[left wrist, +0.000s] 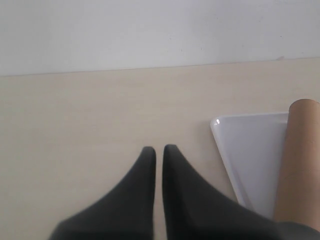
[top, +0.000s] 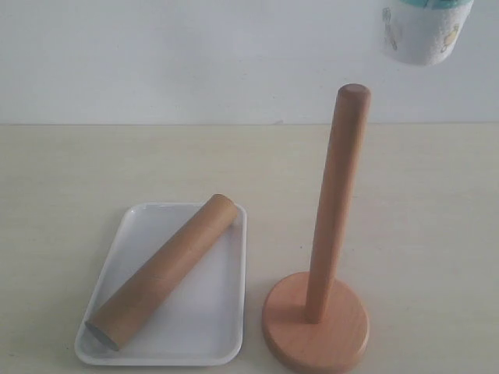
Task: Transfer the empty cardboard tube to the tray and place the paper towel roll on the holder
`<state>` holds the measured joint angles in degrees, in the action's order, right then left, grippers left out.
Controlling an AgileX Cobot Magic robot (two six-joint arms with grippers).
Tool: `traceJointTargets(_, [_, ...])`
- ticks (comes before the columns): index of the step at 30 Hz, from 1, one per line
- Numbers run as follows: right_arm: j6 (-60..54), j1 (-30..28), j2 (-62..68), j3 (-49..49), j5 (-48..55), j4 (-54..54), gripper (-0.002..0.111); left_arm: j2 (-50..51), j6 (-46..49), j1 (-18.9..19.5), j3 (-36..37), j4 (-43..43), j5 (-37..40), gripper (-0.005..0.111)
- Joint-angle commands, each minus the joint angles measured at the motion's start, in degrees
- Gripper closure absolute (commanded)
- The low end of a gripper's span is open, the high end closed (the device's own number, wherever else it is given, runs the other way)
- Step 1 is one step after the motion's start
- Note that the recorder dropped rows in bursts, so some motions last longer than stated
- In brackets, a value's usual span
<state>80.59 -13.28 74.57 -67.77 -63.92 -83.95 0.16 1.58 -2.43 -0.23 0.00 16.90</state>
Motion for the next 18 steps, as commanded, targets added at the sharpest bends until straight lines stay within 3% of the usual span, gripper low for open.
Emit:
traceJointTargets(1, [20.5,-0.5,-10.3,-0.3,2.3,0.1,0.109,-0.2,-0.4,0.1,0.2,-0.6,0.1,0.102])
traceJointTargets(3, [29.2,-0.5,-15.0,-0.3,2.3,-2.7,0.109,-0.2,-0.4,0.1,0.2,-0.6,0.1,0.102])
traceJointTargets(10, [37.6,-0.4,-21.9,-0.3,-2.3,-5.8,0.109,-0.2,-0.4,0.1,0.2,-0.6,0.1,0.102])
traceJointTargets(18, [33.6,1.7,-21.3,-0.3,-2.1,-10.3,0.109,-0.2,-0.4,0.1,0.2,-0.6,0.1,0.102])
